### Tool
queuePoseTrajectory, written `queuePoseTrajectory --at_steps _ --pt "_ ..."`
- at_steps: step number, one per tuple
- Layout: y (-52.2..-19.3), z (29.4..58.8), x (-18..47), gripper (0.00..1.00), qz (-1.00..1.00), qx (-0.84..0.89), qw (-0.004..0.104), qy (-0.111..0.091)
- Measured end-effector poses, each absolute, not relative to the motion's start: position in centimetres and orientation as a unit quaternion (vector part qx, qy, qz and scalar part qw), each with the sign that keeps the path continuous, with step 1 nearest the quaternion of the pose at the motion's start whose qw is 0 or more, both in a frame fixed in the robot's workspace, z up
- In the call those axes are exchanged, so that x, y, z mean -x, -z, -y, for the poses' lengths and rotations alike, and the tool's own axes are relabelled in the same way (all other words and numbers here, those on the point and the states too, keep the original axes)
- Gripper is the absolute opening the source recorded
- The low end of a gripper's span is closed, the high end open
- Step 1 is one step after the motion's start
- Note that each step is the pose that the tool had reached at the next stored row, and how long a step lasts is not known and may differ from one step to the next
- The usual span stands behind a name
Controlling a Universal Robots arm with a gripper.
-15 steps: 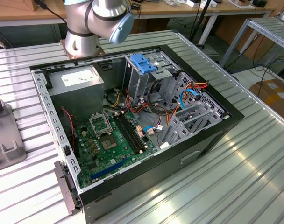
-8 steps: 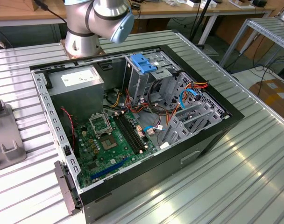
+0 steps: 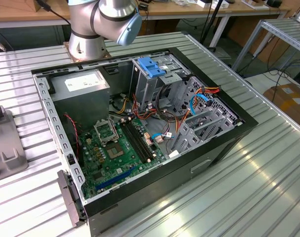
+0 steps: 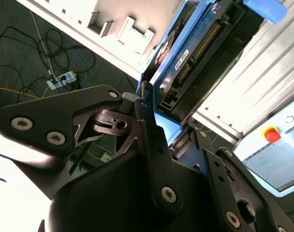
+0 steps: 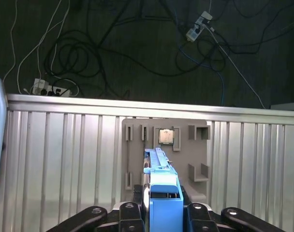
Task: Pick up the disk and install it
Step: 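Pick up the disk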
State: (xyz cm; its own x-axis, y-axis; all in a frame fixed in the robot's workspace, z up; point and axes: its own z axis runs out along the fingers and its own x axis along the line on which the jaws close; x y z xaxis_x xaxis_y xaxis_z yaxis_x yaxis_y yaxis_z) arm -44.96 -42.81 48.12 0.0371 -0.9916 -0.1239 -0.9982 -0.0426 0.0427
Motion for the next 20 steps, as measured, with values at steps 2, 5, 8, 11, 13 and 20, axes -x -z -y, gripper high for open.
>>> queuePoseTrajectory --at_steps 2,5,8,11,13,20 --pt "-48.12 42.87 44.88 0.37 -0.691 0.720 0.028 -0.060" --pt "-48.12 42.97 44.73 0.37 -0.691 0.720 0.028 -0.060" --pt "-48.12 43.08 44.58 0.37 -0.691 0.720 0.028 -0.060" --pt "-48.12 43.25 44.38 0.37 -0.691 0.720 0.028 -0.060" --pt "-48.12 43.32 44.30 0.37 -0.691 0.720 0.028 -0.060" --pt "-48.12 43.56 43.96 0.37 -0.691 0.720 0.028 -0.060"
